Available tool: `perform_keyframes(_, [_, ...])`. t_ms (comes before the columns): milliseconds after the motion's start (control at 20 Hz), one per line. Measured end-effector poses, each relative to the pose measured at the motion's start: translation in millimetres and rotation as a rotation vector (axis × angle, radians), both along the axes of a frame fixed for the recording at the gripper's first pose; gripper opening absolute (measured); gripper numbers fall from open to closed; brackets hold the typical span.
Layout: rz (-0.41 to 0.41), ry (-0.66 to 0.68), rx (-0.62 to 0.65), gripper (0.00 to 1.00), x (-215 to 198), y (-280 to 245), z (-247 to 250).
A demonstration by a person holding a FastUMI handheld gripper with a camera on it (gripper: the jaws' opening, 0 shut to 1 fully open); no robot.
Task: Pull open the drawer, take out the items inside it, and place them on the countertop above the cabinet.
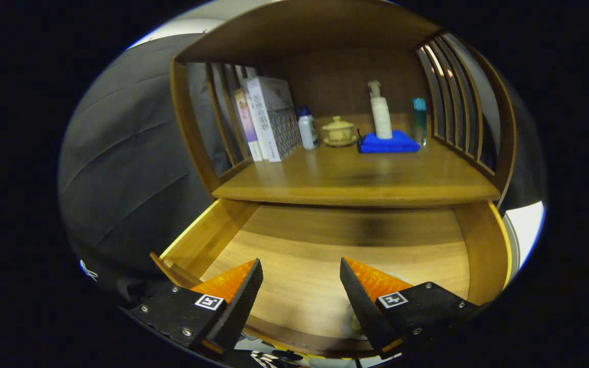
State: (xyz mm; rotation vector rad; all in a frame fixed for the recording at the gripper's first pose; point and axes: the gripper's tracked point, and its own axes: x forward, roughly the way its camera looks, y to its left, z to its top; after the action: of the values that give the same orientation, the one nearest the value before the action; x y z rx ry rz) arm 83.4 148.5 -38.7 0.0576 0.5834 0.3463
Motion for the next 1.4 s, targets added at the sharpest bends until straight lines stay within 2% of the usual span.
perform_keyframes(200, [-0.013, 0.106, -0.07, 0.95, 24, -12, -33])
perform_keyframes(400, [-0.022, 0.281, -0.033, 0.95, 18, -16, -59])
perform_keyframes(650, [-0.003, 0.368, -0.031, 0.95, 13, -20, -64])
perform_keyframes(1000, [0.088, 0.405, -0.08, 0.94, 18, -30, -60])
perform_keyframes(1100, [0.114, 0.411, -0.101, 0.9, 20, -39, -61])
perform_keyframes(1250, [0.111, 0.445, -0.102, 0.87, 22, -52, -63])
perform_keyframes(1400, [0.128, 0.427, -0.16, 0.87, 22, -71, -56])
